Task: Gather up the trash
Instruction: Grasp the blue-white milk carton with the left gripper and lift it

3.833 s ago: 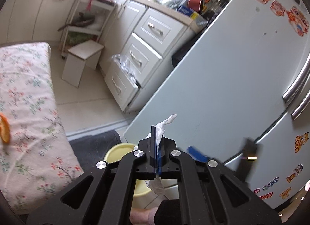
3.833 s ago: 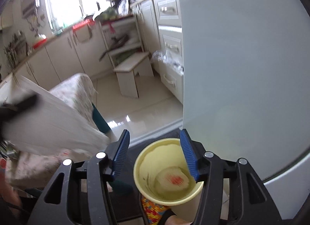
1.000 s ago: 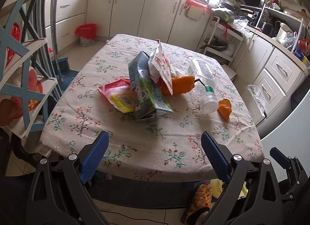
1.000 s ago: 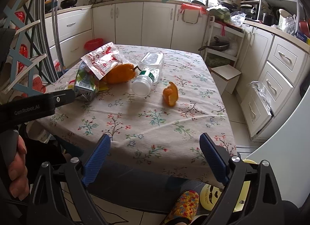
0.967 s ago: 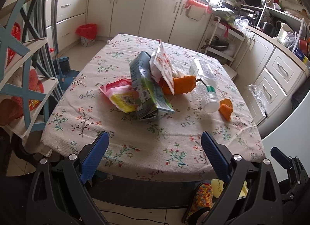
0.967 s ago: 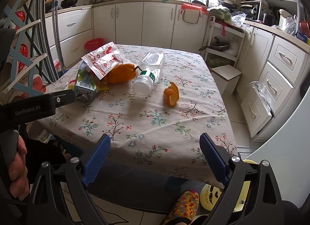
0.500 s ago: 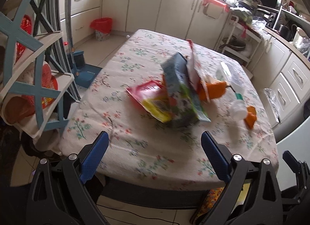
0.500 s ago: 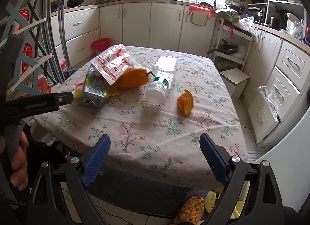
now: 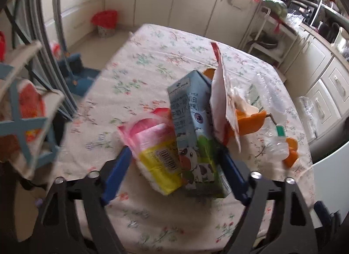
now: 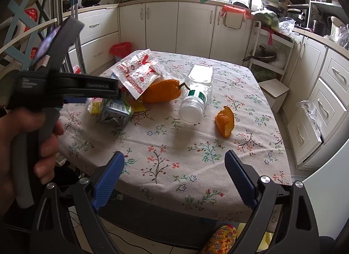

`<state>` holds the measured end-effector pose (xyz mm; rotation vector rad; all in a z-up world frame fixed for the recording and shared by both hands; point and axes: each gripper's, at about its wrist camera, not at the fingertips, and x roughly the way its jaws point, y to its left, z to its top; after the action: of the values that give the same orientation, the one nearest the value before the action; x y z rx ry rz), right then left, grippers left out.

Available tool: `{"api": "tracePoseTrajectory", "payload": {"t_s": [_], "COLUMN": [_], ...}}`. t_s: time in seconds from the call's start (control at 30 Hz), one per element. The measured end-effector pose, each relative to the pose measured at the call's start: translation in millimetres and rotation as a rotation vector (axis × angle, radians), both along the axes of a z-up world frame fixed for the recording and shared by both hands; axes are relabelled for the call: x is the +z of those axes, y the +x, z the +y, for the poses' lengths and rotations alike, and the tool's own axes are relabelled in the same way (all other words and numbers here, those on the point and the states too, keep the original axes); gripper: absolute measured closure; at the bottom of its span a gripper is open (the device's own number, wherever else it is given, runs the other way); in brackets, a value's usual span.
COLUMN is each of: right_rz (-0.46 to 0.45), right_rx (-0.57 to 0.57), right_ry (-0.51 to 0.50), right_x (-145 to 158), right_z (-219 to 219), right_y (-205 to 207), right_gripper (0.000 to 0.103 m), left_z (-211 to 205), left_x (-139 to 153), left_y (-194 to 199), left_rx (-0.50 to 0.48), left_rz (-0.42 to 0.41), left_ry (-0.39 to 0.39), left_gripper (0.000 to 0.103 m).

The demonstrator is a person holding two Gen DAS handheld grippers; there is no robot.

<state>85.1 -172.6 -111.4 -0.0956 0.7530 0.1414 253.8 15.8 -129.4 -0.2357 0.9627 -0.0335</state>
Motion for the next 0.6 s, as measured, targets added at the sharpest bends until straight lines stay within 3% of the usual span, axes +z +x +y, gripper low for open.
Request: {"api": "tracePoseTrajectory", "payload": {"t_s": [0.23, 0.6], "right_rz": [0.015, 0.014], "right_rx": [-0.013, -0.026], "right_ry": [0.013, 0.027], "right_x": [-3.3, -3.1], "right_z": [-5.2, -9.6], "right_y": [7.9, 11.3], "right_gripper": [0.014, 0.014], "left_z": [-19.3, -10.2], "left_x": [-0.1, 14.3], "left_y": [7.0, -7.5], "left_rx": [-0.109, -0.118], "left_rz": [-0.012, -0.054], "left_ry": [-0.065, -0.154], "left_gripper": [0.064, 0.071]}}
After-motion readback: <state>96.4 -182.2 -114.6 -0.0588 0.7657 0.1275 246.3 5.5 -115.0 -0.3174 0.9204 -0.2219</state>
